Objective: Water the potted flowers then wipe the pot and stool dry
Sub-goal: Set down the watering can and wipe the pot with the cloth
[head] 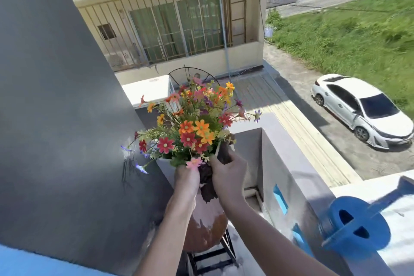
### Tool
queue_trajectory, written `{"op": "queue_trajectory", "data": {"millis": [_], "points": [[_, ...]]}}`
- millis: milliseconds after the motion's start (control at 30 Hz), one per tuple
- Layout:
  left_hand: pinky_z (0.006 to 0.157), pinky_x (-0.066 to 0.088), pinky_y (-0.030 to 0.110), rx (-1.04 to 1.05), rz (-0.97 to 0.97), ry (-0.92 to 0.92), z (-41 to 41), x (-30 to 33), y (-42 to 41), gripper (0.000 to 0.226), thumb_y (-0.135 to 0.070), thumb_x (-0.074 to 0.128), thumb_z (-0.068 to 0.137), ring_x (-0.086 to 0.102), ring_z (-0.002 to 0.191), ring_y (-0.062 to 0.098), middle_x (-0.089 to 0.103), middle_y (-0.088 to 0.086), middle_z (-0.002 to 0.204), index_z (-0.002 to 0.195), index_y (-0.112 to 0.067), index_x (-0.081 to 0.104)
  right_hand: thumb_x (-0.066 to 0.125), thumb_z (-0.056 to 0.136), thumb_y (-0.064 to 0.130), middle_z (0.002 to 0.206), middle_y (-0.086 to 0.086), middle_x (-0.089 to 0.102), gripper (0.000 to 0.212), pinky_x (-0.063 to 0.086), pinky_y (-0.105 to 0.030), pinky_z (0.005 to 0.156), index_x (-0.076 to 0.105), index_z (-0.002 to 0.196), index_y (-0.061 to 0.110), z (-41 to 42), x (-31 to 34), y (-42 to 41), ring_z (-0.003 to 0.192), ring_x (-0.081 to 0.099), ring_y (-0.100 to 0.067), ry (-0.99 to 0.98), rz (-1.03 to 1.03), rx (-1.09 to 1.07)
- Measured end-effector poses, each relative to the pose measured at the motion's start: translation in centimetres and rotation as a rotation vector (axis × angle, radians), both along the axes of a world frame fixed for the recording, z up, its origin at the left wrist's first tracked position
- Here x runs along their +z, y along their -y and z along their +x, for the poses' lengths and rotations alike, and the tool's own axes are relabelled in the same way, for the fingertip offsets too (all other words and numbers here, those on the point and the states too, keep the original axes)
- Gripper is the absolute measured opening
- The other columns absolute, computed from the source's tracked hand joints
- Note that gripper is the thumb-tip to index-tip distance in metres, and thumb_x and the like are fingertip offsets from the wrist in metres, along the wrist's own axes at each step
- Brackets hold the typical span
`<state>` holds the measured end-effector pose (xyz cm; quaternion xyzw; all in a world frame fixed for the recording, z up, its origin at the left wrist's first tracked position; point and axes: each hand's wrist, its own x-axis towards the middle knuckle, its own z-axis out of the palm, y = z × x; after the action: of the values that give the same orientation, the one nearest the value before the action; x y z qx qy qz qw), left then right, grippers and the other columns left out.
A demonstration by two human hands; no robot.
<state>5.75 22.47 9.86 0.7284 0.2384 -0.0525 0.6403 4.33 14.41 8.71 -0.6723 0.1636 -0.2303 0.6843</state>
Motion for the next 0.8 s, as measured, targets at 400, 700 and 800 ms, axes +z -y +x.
{"op": "queue_trajectory", "data": {"millis": [400,700,800], "points": [[0.031,0.024,0.017,-0.146,-0.304,-0.013,0.0,1.0,-1.9,0.028,-0.017,0.034,0.103,0.032,0.029,0.005,0.049,-0.002,0.043,0.085,-0.005,0.053,0.051,0.103,0.024,0.08,0.002,0.053,0.021,0.037,-0.021,0.069,0.065,0.089,0.018,1.4,0.1,1.9,0.079,0.052,-0.011,0.146,-0.28,0.163],[0.034,0.027,0.016,-0.125,-0.464,0.043,-0.8,1.0,-2.8,0.038,-0.017,0.034,0.104,0.04,0.036,0.006,0.061,0.009,0.054,0.08,-0.001,0.059,0.054,0.095,0.027,0.088,-0.01,0.058,0.022,0.039,-0.032,0.07,0.065,0.098,0.009,5.4,-2.8,5.2,0.081,0.057,-0.026,-0.005,-0.317,0.058],[0.032,0.029,0.015,-0.097,-0.456,0.059,-0.2,1.1,-3.0,0.037,-0.019,0.034,0.104,0.041,0.034,0.005,0.06,0.01,0.052,0.082,0.0,0.056,0.058,0.094,0.016,0.093,-0.002,0.056,0.022,0.046,-0.032,0.069,0.069,0.111,0.008,3.7,-3.2,3.4,0.08,0.061,-0.024,0.051,-0.325,0.145]]}}
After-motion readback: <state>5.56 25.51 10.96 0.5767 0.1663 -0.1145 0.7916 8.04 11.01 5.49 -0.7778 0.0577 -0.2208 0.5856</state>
